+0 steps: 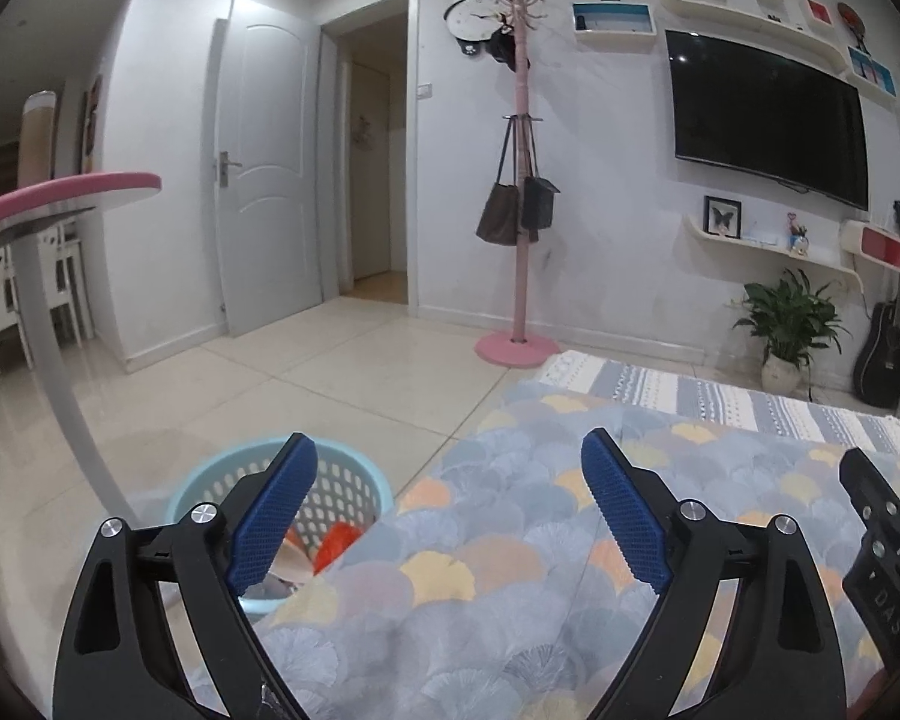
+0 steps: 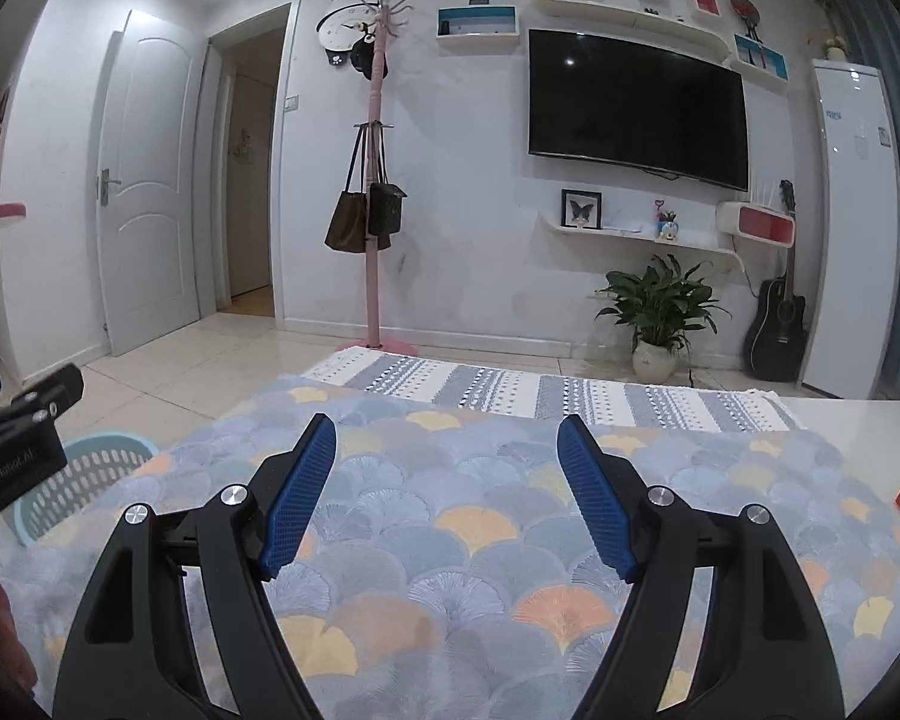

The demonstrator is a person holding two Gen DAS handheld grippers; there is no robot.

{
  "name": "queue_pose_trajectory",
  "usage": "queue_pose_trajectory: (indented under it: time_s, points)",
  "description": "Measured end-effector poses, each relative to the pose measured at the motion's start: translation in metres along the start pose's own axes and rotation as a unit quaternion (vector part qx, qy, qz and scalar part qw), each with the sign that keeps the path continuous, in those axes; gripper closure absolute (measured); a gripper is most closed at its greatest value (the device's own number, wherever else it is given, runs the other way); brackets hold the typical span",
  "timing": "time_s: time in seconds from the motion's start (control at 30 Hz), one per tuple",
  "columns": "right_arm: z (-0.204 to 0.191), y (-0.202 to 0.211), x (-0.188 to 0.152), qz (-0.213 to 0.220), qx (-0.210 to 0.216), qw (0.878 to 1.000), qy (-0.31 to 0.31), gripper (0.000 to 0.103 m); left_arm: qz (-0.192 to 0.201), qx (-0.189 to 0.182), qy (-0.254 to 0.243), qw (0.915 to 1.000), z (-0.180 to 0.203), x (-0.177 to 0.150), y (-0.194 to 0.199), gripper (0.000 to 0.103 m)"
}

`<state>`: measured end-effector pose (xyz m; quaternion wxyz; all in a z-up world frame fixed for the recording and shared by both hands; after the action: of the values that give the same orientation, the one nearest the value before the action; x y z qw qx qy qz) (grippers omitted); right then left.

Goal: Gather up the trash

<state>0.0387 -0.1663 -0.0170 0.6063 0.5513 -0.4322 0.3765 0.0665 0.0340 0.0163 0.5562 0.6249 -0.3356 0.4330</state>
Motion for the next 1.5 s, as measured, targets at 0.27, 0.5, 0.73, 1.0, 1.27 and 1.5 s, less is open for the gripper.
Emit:
queue_pose_trajectory:
  time_s: [0.27, 0.5, 0.73, 1.0, 1.27, 1.5]
  points:
    - [-0.008, 0.002, -0.005, 0.005, -0.010, 1.000, 0.021, 0.030, -0.006, 0.006, 0.002, 1.0000, 0.002, -0.001, 0.000, 0.014]
    - [-0.010, 0.002, -0.006, 0.004, -0.014, 1.000, 0.027, 0.030, -0.015, 0.014, -0.005, 0.9998, 0.003, 0.000, -0.001, 0.011]
    - [-0.007, -0.002, -0.008, -0.003, -0.016, 1.000, 0.023, 0.030, -0.008, 0.013, -0.008, 0.9999, 0.003, 0.001, 0.002, 0.010]
    - [-0.006, -0.002, -0.008, -0.007, -0.012, 1.000, 0.018, 0.030, -0.013, 0.013, -0.002, 0.9998, 0.002, 0.001, -0.001, 0.008]
    - [-0.004, -0.003, -0.007, -0.011, -0.005, 1.000, 0.011, 0.028, 0.009, 0.018, -0.018, 0.9996, 0.008, 0.004, 0.010, 0.007]
    - [-0.005, -0.002, -0.007, -0.009, -0.001, 1.000, 0.014, 0.028, 0.006, 0.016, -0.017, 0.9997, 0.009, 0.004, 0.009, 0.007]
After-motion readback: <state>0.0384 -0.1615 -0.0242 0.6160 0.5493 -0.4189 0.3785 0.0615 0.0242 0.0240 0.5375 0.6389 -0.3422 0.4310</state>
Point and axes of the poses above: each gripper's, at about its wrist camera, not at the fingertips, and y roughly against the way its jaws point, z to its right, x to its top, the point moved 1 cm from there along -y, roughly the way its jaws point, and after that the axes turned 3 degrees about -z, right-handed, at the moved point
